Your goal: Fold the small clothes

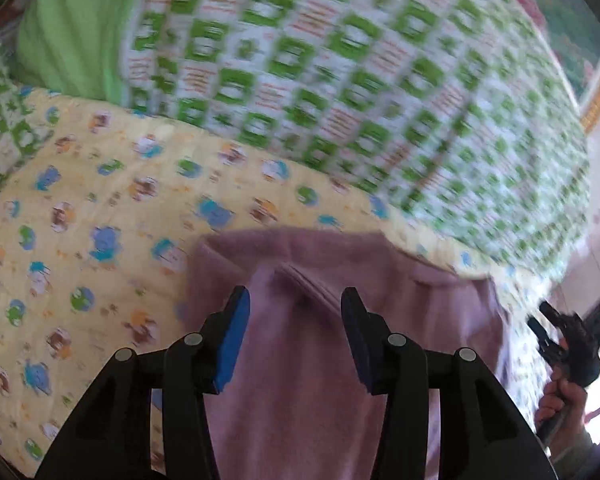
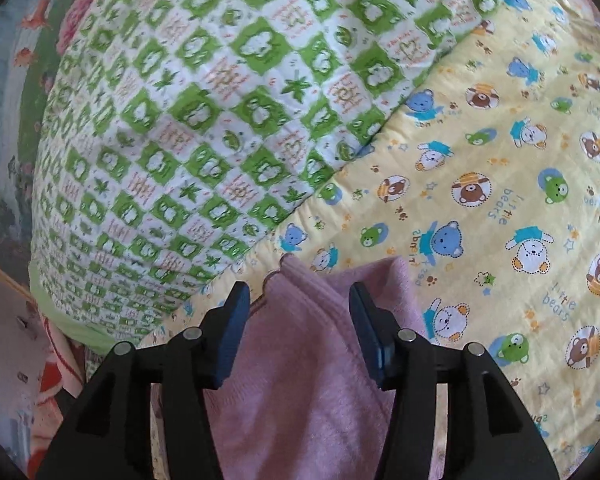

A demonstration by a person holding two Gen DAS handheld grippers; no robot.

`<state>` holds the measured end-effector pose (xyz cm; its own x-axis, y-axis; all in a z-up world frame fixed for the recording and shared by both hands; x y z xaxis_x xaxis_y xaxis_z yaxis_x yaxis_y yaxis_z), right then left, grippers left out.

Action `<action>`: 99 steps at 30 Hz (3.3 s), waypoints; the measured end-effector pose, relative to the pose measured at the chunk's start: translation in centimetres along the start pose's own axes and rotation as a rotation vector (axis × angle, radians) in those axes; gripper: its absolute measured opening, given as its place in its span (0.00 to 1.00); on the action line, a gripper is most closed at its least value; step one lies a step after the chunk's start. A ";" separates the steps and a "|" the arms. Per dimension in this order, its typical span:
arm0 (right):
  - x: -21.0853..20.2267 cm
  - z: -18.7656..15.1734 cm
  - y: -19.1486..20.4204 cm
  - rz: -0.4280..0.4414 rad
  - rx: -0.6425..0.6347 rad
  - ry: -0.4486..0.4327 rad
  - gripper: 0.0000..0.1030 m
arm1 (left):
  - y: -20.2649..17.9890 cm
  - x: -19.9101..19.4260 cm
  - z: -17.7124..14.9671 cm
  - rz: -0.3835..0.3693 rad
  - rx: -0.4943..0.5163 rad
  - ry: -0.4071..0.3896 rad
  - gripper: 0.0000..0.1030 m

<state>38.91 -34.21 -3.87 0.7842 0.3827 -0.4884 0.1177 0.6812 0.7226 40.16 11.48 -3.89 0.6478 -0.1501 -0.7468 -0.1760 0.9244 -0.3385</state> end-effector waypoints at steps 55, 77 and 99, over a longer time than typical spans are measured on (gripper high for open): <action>-1.2 -11.8 3.1 -0.096 -0.357 0.111 0.31 | 2.3 -2.0 -10.0 0.093 -0.075 0.116 0.43; -5.2 -15.2 -3.3 -0.272 -0.262 0.190 0.32 | 8.5 -3.2 -17.6 0.085 -0.466 0.257 0.73; -3.7 -14.8 0.7 -0.131 -0.279 0.237 0.39 | -7.8 -1.9 -10.0 -0.027 -0.028 0.039 0.10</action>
<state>27.07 -25.88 -8.83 0.6074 0.3928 -0.6905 0.0115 0.8648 0.5020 32.90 1.11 -5.52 0.6237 -0.1892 -0.7584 -0.1799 0.9095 -0.3748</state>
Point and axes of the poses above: each gripper's, at about its wrist camera, not at the fingertips, and x roughly the way its jaws point, y to its left, z to its top, the point moved 9 cm from there along x, roughly the way its jaws point, and after that the axes turned 4 degrees about z, right-handed, at the moved point
